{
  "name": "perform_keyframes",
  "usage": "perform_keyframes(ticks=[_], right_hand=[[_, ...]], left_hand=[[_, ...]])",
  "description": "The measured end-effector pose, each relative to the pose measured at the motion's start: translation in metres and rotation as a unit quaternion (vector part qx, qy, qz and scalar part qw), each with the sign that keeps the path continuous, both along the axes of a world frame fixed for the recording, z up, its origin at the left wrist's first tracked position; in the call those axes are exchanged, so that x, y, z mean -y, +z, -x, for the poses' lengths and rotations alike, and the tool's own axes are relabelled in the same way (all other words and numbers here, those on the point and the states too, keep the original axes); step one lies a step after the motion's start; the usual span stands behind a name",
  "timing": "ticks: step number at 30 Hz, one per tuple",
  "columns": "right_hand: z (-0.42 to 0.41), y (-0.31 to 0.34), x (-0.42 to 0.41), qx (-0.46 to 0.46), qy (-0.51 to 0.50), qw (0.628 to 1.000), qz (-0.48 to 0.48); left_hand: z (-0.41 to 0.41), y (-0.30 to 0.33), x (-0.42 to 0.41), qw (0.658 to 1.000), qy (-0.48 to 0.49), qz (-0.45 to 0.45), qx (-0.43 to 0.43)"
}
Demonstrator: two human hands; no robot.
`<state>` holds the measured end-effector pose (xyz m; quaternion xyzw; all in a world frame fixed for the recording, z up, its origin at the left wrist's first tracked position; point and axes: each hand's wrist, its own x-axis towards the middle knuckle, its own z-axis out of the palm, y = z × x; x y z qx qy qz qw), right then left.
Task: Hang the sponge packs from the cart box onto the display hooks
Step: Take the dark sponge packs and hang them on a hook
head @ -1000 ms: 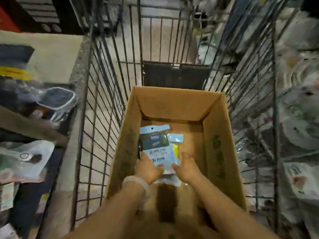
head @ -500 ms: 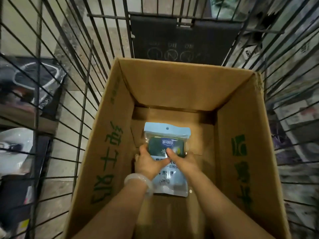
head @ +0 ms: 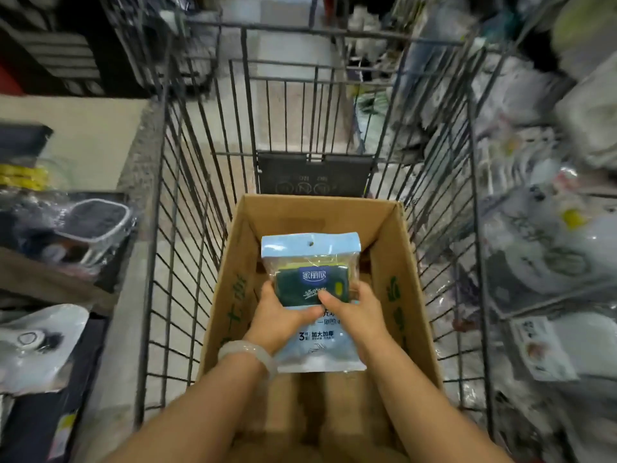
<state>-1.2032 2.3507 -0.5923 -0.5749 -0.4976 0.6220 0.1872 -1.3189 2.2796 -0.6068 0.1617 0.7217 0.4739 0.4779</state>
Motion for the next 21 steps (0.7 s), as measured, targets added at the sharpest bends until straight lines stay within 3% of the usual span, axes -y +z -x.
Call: perform_keyframes(ticks=[5, 10, 18, 21], right_hand=[[-0.025, 0.114, 0.052, -0.051, -0.027, 0.992, -0.111], [-0.077, 0.218, 0.126, -0.067, -0.081, 0.970, -0.221], [-0.217, 0.326, 0.223, -0.020, -0.207, 0.928, -0.310], [-0.281, 0.358, 0.259, -0.010, -0.266, 0.894, -0.360]], left_hand=[[-0.018, 0.111, 0.038, 0.991, -0.027, -0.123, -0.053], [-0.055, 0.225, 0.095, 0.965, -0.116, -0.229, -0.061], [-0.177, 0.340, 0.146, 0.922, -0.238, -0.300, -0.063], [-0.241, 0.371, 0.166, 0.897, -0.289, -0.330, -0.052]])
